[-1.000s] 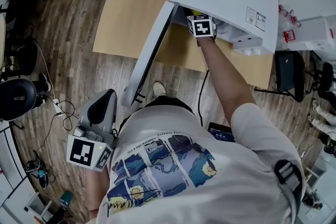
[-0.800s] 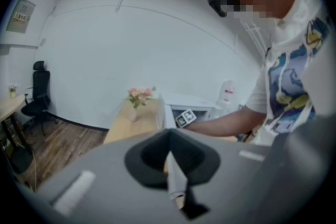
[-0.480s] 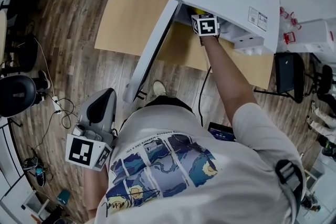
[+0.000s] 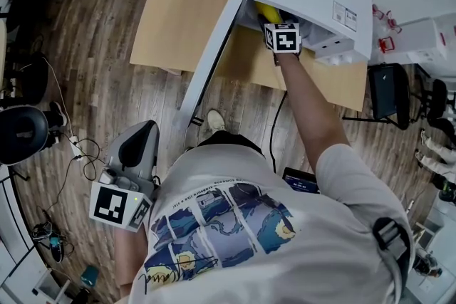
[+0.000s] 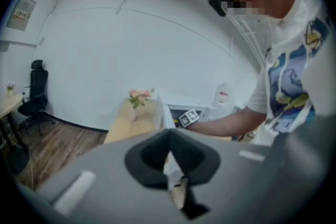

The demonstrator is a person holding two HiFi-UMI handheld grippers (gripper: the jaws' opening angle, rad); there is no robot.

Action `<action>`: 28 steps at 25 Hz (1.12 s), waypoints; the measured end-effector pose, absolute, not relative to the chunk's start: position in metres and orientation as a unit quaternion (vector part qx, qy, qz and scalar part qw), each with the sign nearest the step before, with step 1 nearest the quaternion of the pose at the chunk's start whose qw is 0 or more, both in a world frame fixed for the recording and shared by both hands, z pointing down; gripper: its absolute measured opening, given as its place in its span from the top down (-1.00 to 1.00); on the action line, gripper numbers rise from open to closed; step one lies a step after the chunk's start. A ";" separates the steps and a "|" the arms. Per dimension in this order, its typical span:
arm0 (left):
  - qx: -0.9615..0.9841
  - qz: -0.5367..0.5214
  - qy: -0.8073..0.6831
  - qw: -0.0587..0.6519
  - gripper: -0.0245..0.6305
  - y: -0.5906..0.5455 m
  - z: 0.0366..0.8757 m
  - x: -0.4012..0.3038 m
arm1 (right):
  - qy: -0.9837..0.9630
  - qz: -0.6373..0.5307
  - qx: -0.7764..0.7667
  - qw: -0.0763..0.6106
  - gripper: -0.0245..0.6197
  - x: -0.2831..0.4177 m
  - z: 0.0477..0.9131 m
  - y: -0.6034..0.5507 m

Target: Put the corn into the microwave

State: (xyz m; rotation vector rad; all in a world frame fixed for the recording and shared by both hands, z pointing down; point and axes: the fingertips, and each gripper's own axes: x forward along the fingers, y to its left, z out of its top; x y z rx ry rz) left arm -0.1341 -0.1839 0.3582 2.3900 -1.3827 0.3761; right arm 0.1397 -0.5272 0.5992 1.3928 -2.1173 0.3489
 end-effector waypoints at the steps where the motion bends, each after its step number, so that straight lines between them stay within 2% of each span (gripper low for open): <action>1: 0.846 0.131 -0.486 0.176 0.90 -0.181 0.358 -0.136 | -0.791 0.131 0.524 0.287 0.10 0.142 0.598 -0.521; 13: 0.868 0.117 -0.451 0.170 0.90 -0.134 0.357 -0.160 | -0.773 0.152 0.552 0.273 0.10 0.150 0.579 -0.430; 23: 0.885 0.107 -0.422 0.163 0.90 -0.091 0.357 -0.178 | -0.780 0.159 0.550 0.252 0.10 0.127 0.555 -0.341; 25: 0.888 0.106 -0.417 0.163 0.90 -0.082 0.358 -0.181 | -0.782 0.157 0.551 0.246 0.27 0.122 0.549 -0.322; 28: 0.891 0.103 -0.412 0.162 0.90 -0.070 0.359 -0.186 | -0.785 0.160 0.550 0.235 0.39 0.113 0.540 -0.293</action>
